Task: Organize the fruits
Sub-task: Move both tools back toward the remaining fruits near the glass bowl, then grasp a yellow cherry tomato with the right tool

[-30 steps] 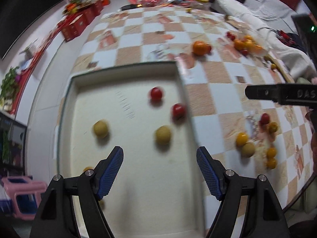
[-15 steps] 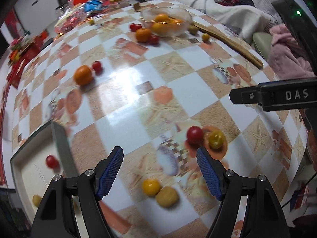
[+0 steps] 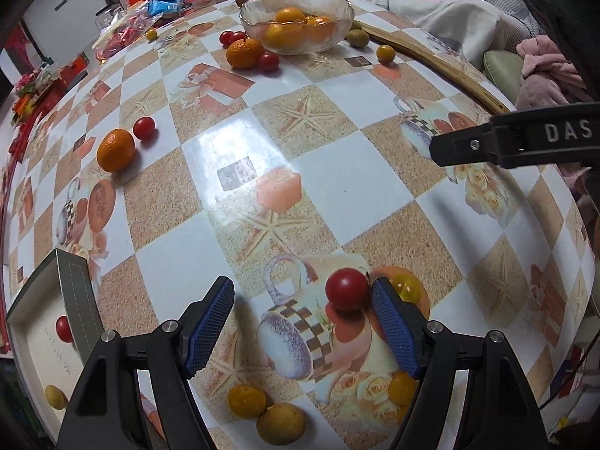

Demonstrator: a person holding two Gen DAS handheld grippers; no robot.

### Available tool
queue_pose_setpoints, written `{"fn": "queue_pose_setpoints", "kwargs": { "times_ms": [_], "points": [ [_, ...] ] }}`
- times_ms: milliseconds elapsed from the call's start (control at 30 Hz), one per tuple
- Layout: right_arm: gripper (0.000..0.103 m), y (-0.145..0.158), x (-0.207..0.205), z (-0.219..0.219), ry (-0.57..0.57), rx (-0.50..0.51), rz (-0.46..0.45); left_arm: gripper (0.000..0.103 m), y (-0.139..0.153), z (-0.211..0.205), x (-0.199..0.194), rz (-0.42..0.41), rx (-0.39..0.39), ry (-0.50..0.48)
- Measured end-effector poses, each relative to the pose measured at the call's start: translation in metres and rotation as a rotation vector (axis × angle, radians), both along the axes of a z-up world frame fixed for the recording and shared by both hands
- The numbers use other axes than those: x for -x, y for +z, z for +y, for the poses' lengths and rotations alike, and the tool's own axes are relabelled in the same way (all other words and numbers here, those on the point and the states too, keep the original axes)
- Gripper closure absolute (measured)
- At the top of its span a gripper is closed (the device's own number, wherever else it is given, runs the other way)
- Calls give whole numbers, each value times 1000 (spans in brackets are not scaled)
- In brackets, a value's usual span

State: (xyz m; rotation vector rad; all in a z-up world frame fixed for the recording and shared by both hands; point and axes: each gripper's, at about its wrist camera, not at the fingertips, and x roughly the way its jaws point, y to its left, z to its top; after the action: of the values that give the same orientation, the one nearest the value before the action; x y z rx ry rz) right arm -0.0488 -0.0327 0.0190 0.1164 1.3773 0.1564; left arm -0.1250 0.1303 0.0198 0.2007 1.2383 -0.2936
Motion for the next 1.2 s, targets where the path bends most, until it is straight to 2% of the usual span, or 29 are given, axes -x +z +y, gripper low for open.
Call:
{"fn": "queue_pose_setpoints", "kwargs": {
  "times_ms": [100, 133, 167, 367, 633, 700, 733, 767, 800, 833, 967, 1033, 1067, 1100, 1200],
  "points": [
    [14, -4, -16, 0, 13, 13, -13, 29, -2, 2, -7, 6, 11, 34],
    [14, -5, -22, 0, 18, 18, -19, 37, -3, 2, -8, 11, 16, 39],
    [14, -6, -30, 0, 24, 27, -27, 39, -4, 1, -9, 13, 11, 46],
    [15, -11, -67, 0, 24, 68, -79, 39, -4, -1, -11, -2, 21, 109],
    [35, -10, -100, 8, 45, 118, -149, 45, -5, 1, -17, -4, 15, 181],
    [44, -9, -106, 10, 50, 131, -167, 48, -4, 0, -16, -5, 15, 191],
    [55, -8, -105, 8, 50, 134, -175, 49, -4, -1, -16, -4, 15, 196],
    [67, -7, -108, 7, 48, 135, -186, 54, -3, -1, -15, -5, 16, 199],
    [75, -7, -112, 7, 45, 137, -192, 58, -3, -2, -15, -6, 17, 200],
    [78, -6, -114, 4, 39, 135, -194, 63, -2, -3, -15, -5, 18, 199],
    [80, -3, -107, -8, 27, 74, -178, 75, -1, -4, -14, 3, 28, 195],
    [80, -2, -102, -7, 39, 60, -176, 78, -1, -3, -14, 12, 46, 201],
    [80, 0, -97, -8, 46, 47, -172, 87, 0, -1, -14, 20, 59, 206],
    [80, 1, -91, -8, 52, 37, -168, 91, 0, 1, -15, 31, 79, 210],
    [80, 4, -76, -8, 54, 11, -159, 91, 0, 8, -15, 62, 128, 231]
  ]
}}
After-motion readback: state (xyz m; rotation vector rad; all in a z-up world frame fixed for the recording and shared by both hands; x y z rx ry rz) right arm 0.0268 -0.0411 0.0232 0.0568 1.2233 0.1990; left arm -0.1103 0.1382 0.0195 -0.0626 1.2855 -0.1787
